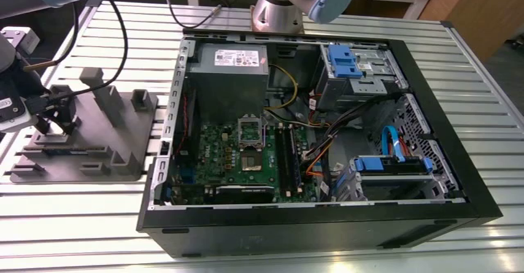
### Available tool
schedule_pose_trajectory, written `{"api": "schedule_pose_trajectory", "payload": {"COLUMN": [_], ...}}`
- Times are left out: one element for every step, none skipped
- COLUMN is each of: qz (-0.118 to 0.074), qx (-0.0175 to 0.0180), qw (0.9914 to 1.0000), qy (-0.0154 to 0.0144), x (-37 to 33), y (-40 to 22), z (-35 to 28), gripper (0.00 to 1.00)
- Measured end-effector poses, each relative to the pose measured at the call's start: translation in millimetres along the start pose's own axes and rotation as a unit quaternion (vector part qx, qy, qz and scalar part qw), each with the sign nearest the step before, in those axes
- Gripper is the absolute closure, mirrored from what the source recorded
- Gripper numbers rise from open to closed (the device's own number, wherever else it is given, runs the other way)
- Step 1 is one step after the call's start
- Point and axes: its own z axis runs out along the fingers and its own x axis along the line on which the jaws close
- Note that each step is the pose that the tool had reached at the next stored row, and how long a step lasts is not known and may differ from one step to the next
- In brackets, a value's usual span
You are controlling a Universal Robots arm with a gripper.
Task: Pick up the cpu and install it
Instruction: 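Pick up the cpu and move it towards the insertion slot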
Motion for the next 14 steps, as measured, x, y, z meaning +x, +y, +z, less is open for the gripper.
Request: {"api": "schedule_pose_trajectory", "payload": {"qz": [0.000,0.000,0.000,0.000,0.000,0.000,0.000,0.000,0.000,0.000,0.000,0.000,0.000,0.000], "qx": [0.0000,0.0000,0.0000,0.0000,0.0000,0.0000,0.0000,0.0000,-0.0001,-0.0001,-0.0002,-0.0002,-0.0001,-0.0001], "qw": [1.00000,1.00000,1.00000,1.00000,1.00000,1.00000,1.00000,1.00000,1.00000,1.00000,1.00000,1.00000,1.00000,1.00000], "qy": [0.0000,0.0000,0.0000,0.0000,0.0000,0.0000,0.0000,0.0000,-0.0001,-0.0001,-0.0001,-0.0001,-0.0001,-0.0001], "x": [0.0,0.0,0.0,0.0,0.0,0.0,0.0,-0.1,-0.1,-0.1,-0.1,0.0,0.3,0.5], "y": [0.0,0.0,0.0,0.0,0.0,0.0,0.0,0.1,0.1,0.1,0.1,0.1,0.1,0.0], "z": [0.0,0.0,0.0,0.0,-0.1,-0.8,-1.8,-2.6,-2.6,-2.6,-2.6,-2.6,-2.7,-2.7], "gripper": [0.53,0.53,0.53,0.53,0.53,0.53,0.53,0.53,0.53,0.53,0.53,0.53,0.53,0.53]}}
